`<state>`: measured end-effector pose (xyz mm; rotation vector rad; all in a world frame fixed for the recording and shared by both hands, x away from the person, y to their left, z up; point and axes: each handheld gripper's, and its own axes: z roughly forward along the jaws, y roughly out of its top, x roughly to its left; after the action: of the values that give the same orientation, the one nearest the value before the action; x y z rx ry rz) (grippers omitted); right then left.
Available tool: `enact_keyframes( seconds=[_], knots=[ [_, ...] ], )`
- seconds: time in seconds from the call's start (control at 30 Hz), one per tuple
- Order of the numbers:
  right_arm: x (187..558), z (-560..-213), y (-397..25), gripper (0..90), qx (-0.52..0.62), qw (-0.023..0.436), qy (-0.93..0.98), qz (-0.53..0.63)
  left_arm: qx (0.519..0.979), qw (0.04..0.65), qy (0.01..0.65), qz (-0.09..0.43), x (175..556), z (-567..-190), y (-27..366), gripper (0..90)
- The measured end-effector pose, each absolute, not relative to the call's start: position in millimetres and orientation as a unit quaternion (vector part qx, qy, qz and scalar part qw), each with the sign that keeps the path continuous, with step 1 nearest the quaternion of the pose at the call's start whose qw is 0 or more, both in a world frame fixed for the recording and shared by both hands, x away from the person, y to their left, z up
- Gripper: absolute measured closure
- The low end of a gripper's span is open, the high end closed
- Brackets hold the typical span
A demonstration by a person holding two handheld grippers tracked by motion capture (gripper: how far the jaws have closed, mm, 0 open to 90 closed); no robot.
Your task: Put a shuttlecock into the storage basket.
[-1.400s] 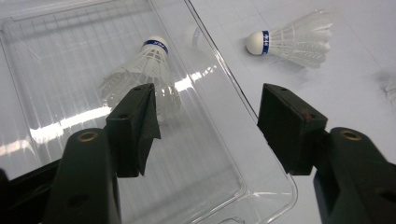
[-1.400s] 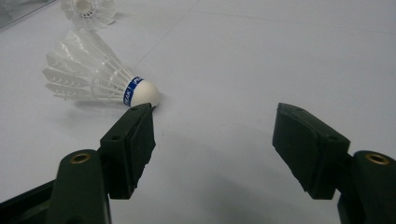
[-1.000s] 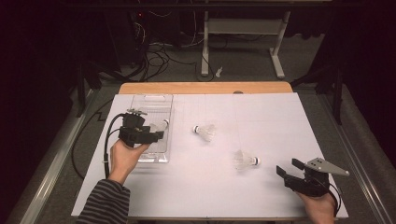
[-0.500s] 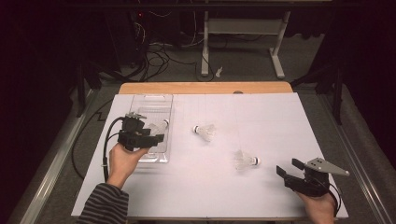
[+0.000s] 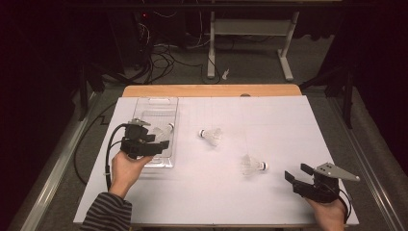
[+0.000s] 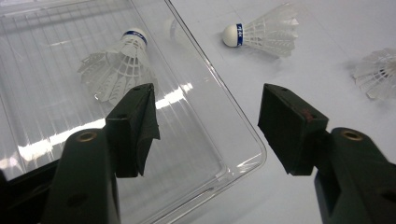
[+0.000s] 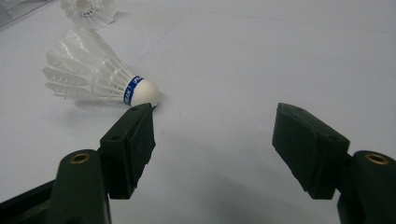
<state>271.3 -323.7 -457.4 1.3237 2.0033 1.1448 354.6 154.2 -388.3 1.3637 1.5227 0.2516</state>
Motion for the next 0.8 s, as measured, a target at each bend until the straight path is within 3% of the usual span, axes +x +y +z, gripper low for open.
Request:
enact_keyframes(
  seconds=[0.8],
  knots=[
    [271.4, -457.5, -323.5, 30.5, 0.483, 0.238, 0.732, 0.418, 0.559, 0.533, 0.624, 0.117, 339.4, -392.2, 158.1, 36.9]
  ],
)
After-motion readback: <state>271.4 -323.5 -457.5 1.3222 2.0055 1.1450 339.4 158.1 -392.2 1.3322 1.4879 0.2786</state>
